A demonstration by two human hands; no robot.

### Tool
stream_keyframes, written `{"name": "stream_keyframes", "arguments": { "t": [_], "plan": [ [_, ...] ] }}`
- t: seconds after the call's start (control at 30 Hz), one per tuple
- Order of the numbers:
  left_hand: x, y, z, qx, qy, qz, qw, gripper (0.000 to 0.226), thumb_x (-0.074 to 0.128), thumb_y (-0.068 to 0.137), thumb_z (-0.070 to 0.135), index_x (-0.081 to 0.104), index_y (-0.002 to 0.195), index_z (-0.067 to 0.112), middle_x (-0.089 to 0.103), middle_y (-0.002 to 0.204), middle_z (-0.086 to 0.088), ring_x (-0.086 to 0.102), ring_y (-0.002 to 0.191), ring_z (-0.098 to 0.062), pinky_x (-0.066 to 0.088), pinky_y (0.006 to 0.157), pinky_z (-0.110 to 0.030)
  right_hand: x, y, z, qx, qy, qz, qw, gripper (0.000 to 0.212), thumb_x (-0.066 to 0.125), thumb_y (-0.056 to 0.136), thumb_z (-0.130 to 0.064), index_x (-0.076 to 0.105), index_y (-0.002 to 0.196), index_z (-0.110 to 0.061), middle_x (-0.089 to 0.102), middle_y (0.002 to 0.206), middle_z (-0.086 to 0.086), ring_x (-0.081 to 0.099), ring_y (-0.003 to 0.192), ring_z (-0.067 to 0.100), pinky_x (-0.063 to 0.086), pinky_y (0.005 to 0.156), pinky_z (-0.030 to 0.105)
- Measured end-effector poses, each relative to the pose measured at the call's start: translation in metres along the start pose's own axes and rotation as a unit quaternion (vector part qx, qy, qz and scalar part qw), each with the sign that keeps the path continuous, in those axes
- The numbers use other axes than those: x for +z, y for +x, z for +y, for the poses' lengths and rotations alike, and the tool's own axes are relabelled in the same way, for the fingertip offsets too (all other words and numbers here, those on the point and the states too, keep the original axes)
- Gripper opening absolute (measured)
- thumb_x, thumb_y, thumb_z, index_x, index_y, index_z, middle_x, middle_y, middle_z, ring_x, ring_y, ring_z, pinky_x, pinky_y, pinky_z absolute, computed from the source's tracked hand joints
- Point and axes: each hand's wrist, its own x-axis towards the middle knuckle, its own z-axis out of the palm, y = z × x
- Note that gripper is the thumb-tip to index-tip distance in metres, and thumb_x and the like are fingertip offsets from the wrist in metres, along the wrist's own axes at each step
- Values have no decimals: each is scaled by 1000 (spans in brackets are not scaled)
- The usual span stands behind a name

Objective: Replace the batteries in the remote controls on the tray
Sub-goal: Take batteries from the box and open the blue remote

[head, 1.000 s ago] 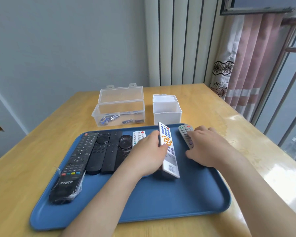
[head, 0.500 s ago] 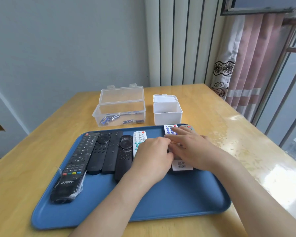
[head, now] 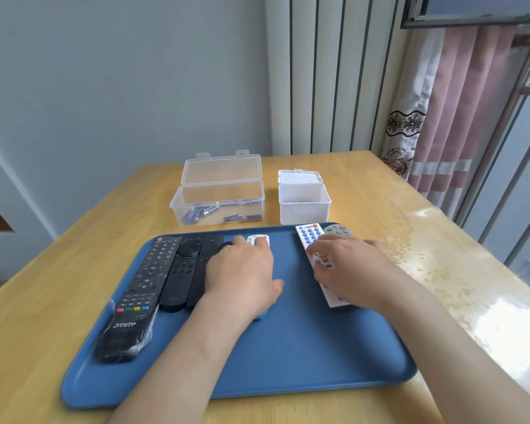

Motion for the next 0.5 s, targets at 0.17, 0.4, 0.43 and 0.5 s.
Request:
{"name": "stream_keyframes", "arguments": {
  "t": [0.17,0.4,0.43,0.5],
  "plan": [
    [-8,-4,-1,2,-2,41,999,19,53,88,29,52,98,13,56,93,-7,45,80,-26,34,62,-31,2,-1,-8,-36,35,42,998,37,43,97,-21,58,130,-28,55,135,-11,48,124,16,35,94,33],
    [-1,3,-7,7,-62,71,995,15,55,88,26,49,98,16,59,90,-4,50,79,-27,35,60,-31,13,-5,-30,-93,97,47,990,43,41,97,-12,55,136,-22,60,132,-1,48,123,23,39,99,32],
    [1,5,-10,5,-91,71,993,15,56,85,27,48,93,17,60,89,-4,52,79,-28,35,60,-30,13,-5,-32,-92,99,43,990,45,41,97,-13,51,139,-23,60,130,0,48,122,23,39,98,34],
    [1,9,-14,8,-125,71,990,16,56,80,30,52,90,18,64,90,-3,57,83,-29,37,60,-31,12,-5,-33,-78,115,59,989,46,43,97,-16,46,142,-23,62,126,1,51,119,22,40,96,34]
  ]
}}
